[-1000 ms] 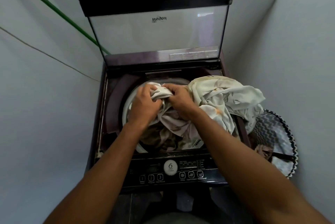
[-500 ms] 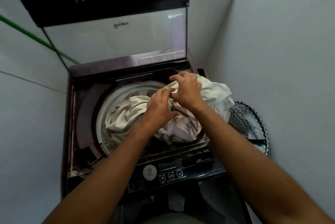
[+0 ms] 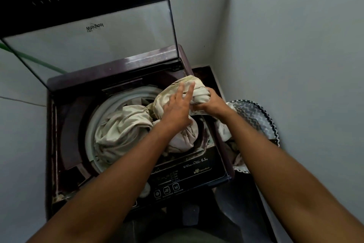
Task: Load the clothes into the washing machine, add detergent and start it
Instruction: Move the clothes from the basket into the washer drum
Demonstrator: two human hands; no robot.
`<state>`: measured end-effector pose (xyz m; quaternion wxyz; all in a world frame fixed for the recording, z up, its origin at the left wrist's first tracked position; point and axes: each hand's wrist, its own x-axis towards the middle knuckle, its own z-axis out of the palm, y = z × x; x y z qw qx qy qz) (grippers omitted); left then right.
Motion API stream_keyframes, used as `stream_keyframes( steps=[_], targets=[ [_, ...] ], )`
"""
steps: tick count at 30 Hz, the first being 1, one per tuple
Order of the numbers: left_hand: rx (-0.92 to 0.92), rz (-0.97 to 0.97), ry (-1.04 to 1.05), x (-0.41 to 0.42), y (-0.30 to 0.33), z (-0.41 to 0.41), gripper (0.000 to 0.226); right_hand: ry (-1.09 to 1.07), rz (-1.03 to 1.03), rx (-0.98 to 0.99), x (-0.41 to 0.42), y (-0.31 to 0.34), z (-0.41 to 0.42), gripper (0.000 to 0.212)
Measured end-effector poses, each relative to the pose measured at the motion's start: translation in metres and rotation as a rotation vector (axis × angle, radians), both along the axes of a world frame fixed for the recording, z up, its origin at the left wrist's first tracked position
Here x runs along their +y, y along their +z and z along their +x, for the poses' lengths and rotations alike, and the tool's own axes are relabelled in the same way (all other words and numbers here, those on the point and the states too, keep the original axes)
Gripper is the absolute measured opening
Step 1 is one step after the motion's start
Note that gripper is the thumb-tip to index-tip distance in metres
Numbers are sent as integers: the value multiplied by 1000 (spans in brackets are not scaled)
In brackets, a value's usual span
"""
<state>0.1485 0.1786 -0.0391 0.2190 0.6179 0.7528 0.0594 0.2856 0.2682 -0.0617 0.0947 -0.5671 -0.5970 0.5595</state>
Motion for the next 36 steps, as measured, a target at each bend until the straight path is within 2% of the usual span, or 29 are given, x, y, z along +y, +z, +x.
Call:
stream_keyframes(
  steps=[3, 6, 9, 11, 15, 19, 24, 28, 32, 34, 36],
  targets=[
    [-5, -15, -12, 2, -2, -4, 133, 71, 166, -216, 0, 10, -11, 71],
    [-76, 2, 10, 1, -4, -9, 134, 97, 443, -460, -9, 23, -29, 43],
    [-151, 115, 44, -3, -8, -17, 137, 73, 625, -391, -16, 36, -42, 26],
    [-182, 244, 63, -9, -9, -24, 135, 87, 660, -302, -19, 47, -53, 22],
    [-222, 430, 166, -25, -3, -48, 130, 184, 641, -195, -26, 65, -87, 21],
    [-282, 568, 306, -51, 3, -76, 101, 258, 624, -67, -43, 72, -124, 21],
    [-273, 589, 424, -85, 0, -117, 91, 357, 571, 42, -70, 60, -173, 21],
    [-202, 512, 462, -113, -11, -146, 90, 414, 505, 72, -92, 39, -204, 20],
    [-102, 349, 470, -135, -25, -171, 76, 453, 390, 70, -110, 7, -218, 20],
    [-60, 229, 416, -142, -27, -177, 74, 464, 320, 32, -118, -11, -219, 30],
    [-29, 48, 353, -148, -29, -179, 78, 503, 239, -34, -126, -27, -216, 53]
  ],
)
